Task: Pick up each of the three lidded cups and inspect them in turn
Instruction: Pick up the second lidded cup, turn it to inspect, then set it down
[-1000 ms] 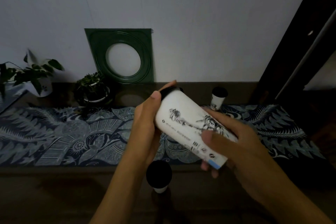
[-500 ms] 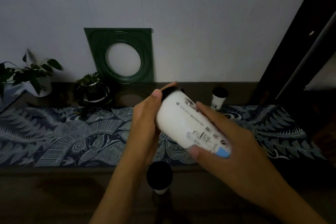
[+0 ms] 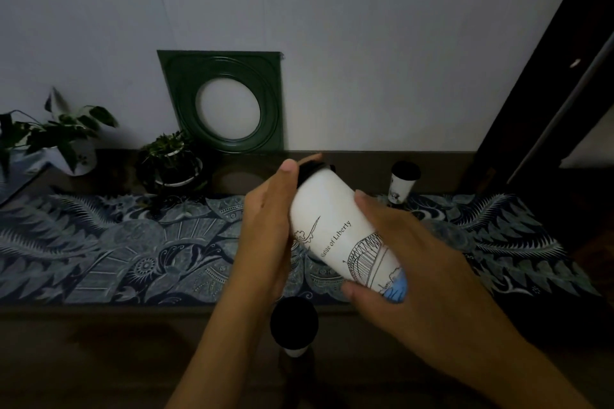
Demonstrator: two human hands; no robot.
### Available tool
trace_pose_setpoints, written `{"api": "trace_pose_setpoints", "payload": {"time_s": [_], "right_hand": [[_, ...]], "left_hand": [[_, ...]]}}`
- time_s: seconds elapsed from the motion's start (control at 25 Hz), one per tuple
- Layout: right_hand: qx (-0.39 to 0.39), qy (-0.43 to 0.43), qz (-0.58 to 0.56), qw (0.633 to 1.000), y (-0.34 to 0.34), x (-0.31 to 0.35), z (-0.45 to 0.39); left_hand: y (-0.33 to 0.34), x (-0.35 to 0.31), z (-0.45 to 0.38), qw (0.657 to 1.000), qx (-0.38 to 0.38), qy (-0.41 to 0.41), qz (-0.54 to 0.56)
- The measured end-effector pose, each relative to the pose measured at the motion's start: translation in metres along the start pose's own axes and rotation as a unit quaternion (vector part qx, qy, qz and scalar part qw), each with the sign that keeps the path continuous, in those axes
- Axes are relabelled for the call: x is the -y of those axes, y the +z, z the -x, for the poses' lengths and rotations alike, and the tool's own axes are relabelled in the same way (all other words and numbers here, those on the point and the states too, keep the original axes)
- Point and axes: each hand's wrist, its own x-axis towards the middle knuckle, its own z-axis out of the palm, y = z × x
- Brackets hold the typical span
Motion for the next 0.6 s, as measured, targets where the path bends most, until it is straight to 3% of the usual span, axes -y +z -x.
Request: {"api": "trace_pose_setpoints", "payload": {"time_s": [0.04,0.12,0.24,0.28,0.32,0.44,0.52,0.6], "right_hand": [[-0.011,-0.007,0.021,1.000,0.001,0.000,0.001],[0.021,0.076,-0.157,0.984,-0.014,0.012,-0.001],[0.081,0.194,-0.497,0.842,-0.023,0.012,-0.005],[0.089,0.209,-0.547,0.806,-0.025,0.010,-0.006],[0.117,0.183,-0.566,0.796,-0.025,0.010,-0.001],[0.107,0.205,-0.516,0.825,-0.025,0.007,0.004],[0.144,0.125,-0.435,0.880,-0.024,0.006,-0.002],[0.107,0.076,-0.239,0.962,-0.017,0.004,-0.004]], "left_hand": [[0.000,0.000,0.000,1.000,0.011,0.006,0.002],[-0.001,0.000,0.001,0.999,0.031,0.008,0.022],[-0.002,0.001,0.001,0.998,0.035,-0.006,0.044],[-0.001,0.002,0.000,0.998,0.032,-0.009,0.047],[0.000,0.003,0.000,0.998,0.027,-0.012,0.050],[0.002,0.004,0.000,0.998,0.015,-0.016,0.059],[0.003,0.004,-0.001,0.998,0.002,-0.012,0.056],[0.005,0.003,-0.002,0.999,-0.018,-0.012,0.041]]}}
